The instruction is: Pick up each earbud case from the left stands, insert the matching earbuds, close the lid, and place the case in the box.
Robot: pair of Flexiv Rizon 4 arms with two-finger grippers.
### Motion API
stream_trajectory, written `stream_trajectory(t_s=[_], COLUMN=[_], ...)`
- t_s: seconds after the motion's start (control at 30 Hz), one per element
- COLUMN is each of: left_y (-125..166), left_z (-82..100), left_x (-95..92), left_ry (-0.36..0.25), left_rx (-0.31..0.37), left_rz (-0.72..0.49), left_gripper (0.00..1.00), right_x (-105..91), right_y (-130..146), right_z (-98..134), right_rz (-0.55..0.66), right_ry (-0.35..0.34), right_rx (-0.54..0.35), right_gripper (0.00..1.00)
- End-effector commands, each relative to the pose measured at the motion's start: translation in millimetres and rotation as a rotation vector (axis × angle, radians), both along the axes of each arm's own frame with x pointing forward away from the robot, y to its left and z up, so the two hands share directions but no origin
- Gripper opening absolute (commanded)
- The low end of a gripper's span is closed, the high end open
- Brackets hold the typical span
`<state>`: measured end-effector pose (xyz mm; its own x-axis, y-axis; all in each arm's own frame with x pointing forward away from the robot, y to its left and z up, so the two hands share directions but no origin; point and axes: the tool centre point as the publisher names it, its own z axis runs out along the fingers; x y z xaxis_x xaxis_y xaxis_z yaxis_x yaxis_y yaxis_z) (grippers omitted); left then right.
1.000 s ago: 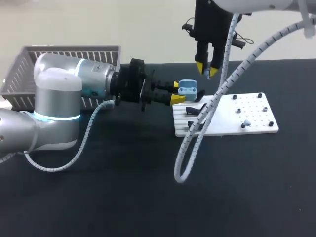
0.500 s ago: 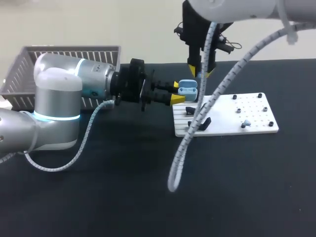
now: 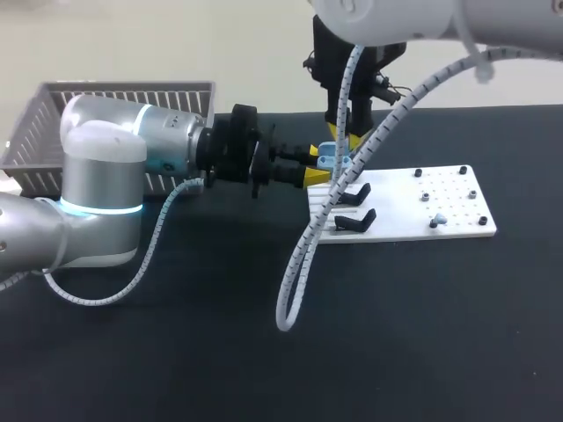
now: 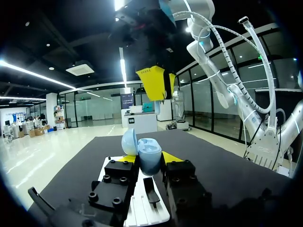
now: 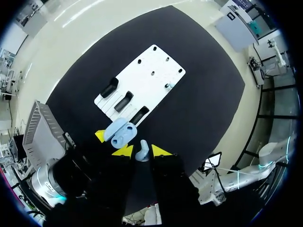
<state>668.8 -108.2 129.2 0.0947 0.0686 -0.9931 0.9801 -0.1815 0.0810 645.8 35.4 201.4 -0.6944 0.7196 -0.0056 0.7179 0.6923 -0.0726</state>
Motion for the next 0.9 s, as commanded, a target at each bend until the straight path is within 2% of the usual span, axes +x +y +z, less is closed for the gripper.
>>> stream_trajectory(t_s=[0.03, 0.27, 0.47, 0.9], left_y=[0.1, 0.1, 0.1, 0.1], left_z=[-0.8, -0.8, -0.8, -0.8], left_x=[-0.2, -0.2, -0.2, -0.2], left_ry=[-0.002, -0.002, -0.002, -0.002], left_rx=[-0.003, -0.003, -0.003, -0.003], left_rz=[0.001, 0.001, 0.001, 0.001], left_gripper=[0.00, 0.00, 0.00, 0.00], right_x=[1.2, 5.8, 6.4, 12.0], right_y=[3.0, 3.0, 1.4, 4.2], right_z=[-2.4, -10.5, -14.9, -18.3], right_rz=[-0.007, -0.028, -0.015, 0.013], right_ry=[0.004, 0.006, -0.020, -0.033], right_rx=[0.002, 0.025, 0.059, 0.067], right_gripper=[0.00, 0.00, 0.00, 0.00])
